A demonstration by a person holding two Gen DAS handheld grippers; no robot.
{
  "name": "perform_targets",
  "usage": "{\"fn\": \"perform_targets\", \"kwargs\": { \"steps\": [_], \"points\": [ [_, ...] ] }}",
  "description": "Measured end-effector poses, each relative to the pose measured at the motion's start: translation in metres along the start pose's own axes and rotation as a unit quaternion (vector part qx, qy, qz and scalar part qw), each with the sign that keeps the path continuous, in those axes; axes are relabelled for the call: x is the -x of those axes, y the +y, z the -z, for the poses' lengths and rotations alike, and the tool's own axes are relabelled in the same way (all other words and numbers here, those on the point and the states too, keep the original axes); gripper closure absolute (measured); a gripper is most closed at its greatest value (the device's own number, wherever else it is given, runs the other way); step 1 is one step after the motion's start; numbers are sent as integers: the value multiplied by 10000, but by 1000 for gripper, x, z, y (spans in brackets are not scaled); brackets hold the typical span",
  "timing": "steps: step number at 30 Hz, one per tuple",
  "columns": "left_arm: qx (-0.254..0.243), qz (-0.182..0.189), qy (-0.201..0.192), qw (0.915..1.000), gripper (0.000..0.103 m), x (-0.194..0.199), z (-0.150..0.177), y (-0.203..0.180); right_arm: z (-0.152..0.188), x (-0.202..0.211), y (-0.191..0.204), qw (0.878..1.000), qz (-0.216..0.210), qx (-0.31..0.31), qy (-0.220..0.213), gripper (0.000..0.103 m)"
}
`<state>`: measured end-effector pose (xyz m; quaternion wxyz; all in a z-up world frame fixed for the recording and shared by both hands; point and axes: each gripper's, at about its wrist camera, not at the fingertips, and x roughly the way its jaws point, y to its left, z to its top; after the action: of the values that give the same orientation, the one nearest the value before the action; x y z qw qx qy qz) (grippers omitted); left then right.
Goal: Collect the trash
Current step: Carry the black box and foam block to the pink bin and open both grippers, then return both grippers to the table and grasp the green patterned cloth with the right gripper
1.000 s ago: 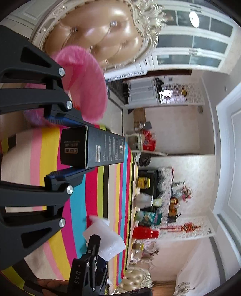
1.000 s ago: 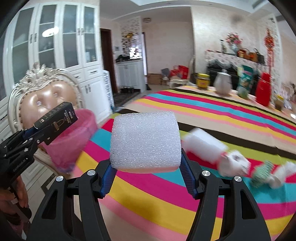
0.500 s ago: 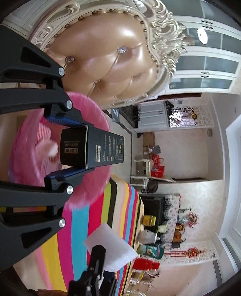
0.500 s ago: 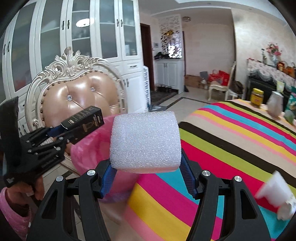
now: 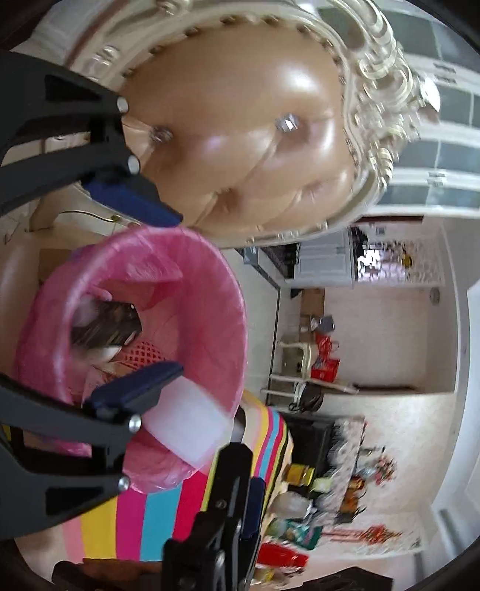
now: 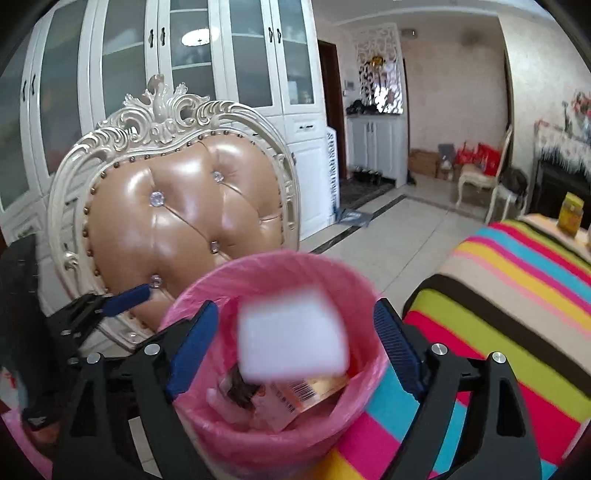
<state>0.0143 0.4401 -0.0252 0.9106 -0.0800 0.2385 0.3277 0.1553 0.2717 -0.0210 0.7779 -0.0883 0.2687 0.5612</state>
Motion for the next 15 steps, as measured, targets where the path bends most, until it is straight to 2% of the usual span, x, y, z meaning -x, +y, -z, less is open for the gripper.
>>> {"fn": "perform_targets", "kwargs": {
  "steps": [6, 10, 15],
  "points": [
    [189, -309, -27, 9993, 7, 25, 11, 1, 9, 38, -17, 9995, 253, -89, -195, 19],
    [82, -85, -95, 9999, 5, 46, 13, -28, 24, 75, -43, 9977, 588, -168, -291, 19],
    [-544, 394, -214, 9975, 5, 67, 9, -98, 60, 133, -90, 9911, 1215, -476, -269, 18]
  ]
}}
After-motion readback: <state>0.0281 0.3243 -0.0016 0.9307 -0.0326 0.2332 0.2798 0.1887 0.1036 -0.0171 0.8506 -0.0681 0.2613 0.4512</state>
